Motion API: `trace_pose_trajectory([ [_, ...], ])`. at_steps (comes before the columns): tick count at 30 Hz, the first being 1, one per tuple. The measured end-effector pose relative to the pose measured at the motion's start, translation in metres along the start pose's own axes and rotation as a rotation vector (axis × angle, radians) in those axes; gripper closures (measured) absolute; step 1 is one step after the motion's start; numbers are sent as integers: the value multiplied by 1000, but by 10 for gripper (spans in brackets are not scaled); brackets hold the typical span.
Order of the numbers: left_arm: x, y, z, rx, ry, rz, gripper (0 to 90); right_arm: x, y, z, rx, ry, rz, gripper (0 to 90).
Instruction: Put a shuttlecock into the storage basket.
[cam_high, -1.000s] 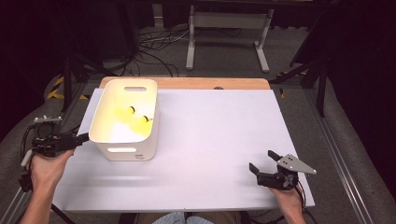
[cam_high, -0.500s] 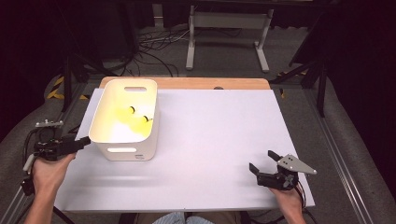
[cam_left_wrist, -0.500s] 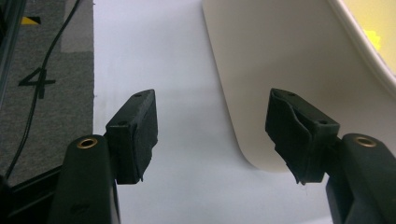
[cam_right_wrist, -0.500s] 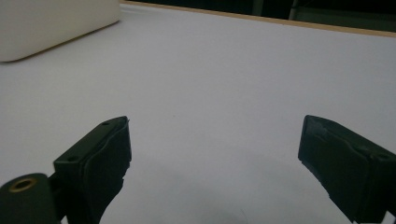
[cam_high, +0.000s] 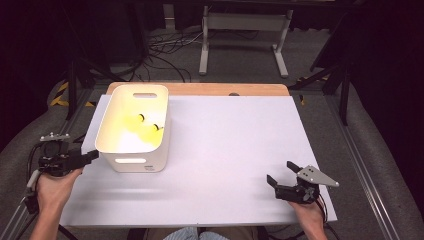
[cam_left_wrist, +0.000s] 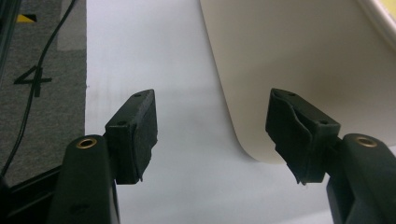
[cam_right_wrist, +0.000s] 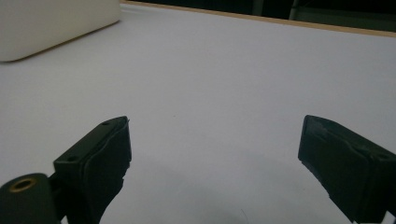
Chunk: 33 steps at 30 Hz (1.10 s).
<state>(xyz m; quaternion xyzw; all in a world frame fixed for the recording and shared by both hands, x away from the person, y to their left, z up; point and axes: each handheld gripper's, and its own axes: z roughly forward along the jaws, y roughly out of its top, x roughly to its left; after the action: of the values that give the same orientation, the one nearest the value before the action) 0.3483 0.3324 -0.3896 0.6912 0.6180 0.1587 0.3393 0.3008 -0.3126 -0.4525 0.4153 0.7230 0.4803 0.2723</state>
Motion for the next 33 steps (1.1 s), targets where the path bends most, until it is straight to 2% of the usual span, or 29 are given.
trace_pose_trajectory([
  [6, -1, -4, 2, -5, -2, 16, 347, 0, 0, 0, 0, 1, 0, 98],
  [7, -2, -5, 2, -3, -8, 5, 347, 0, 0, 0, 0, 1, 0, 98],
  [11, -4, -10, 5, -3, -16, 7, 347, 0, 0, 0, -1, 0, 0, 98],
  [12, -4, -11, 5, -2, -13, 18, 347, 0, 0, 0, -1, 1, 0, 98],
  [33, -7, -31, 10, -17, -35, 4, 325, 0, 0, 0, -2, 2, 0, 98],
])
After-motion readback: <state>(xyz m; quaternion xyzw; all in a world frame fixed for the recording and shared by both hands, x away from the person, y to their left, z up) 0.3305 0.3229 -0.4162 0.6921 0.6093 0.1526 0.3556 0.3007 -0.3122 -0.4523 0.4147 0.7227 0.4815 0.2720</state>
